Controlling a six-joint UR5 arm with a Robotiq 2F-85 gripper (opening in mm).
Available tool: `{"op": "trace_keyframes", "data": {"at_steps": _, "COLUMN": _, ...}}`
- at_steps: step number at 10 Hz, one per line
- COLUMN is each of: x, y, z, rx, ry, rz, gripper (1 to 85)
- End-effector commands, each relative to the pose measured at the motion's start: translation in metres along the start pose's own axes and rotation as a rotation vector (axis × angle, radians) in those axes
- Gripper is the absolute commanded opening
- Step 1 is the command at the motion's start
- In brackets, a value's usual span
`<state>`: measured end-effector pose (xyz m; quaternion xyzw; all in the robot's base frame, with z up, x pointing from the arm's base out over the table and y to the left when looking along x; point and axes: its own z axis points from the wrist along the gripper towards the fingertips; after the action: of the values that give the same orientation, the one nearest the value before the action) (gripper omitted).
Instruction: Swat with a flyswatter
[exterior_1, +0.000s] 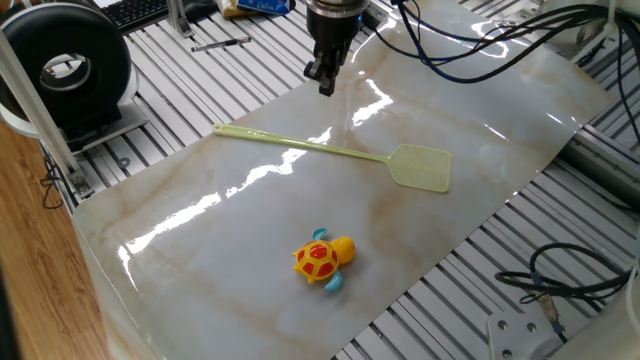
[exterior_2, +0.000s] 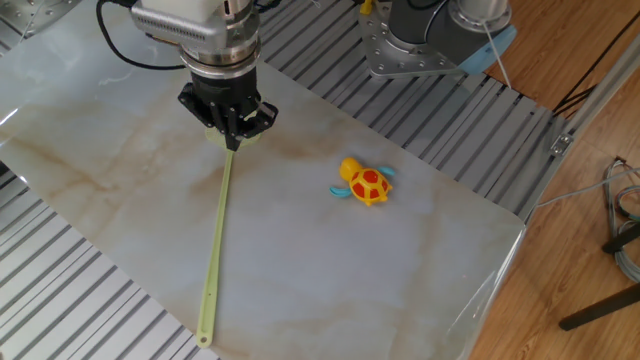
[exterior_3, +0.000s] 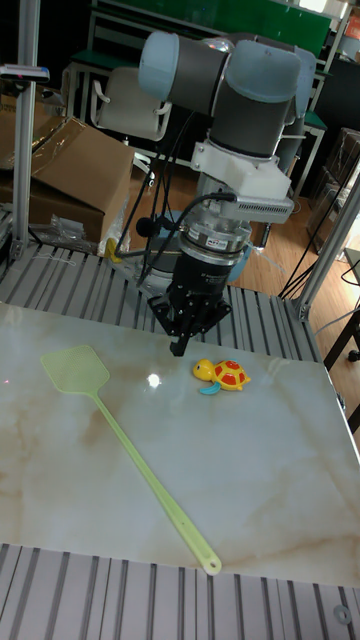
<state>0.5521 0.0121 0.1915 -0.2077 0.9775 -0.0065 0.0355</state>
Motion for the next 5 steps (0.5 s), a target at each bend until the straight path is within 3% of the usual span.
{"op": "trace_keyframes", "data": {"at_steps": 1, "x": -0.020, "y": 0.000, "z": 0.020, "rx": -0.016, "ry": -0.018, "rz": -0.098, "gripper": 54.0}}
{"op": "trace_keyframes", "data": {"at_steps": 3, "x": -0.032, "y": -0.003, "z": 0.048, "rx": -0.029, "ry": -0.048, "rz": -0.122, "gripper": 58.0}}
{"op": "trace_keyframes", "data": {"at_steps": 4, "x": -0.035, "y": 0.000, "z": 0.052, "rx": -0.044, "ry": -0.052, "rz": -0.119, "gripper": 60.0}}
{"op": "trace_keyframes", "data": {"at_steps": 5, "x": -0.034, "y": 0.005, "z": 0.046, "rx": -0.056, "ry": -0.046, "rz": -0.105, "gripper": 61.3}}
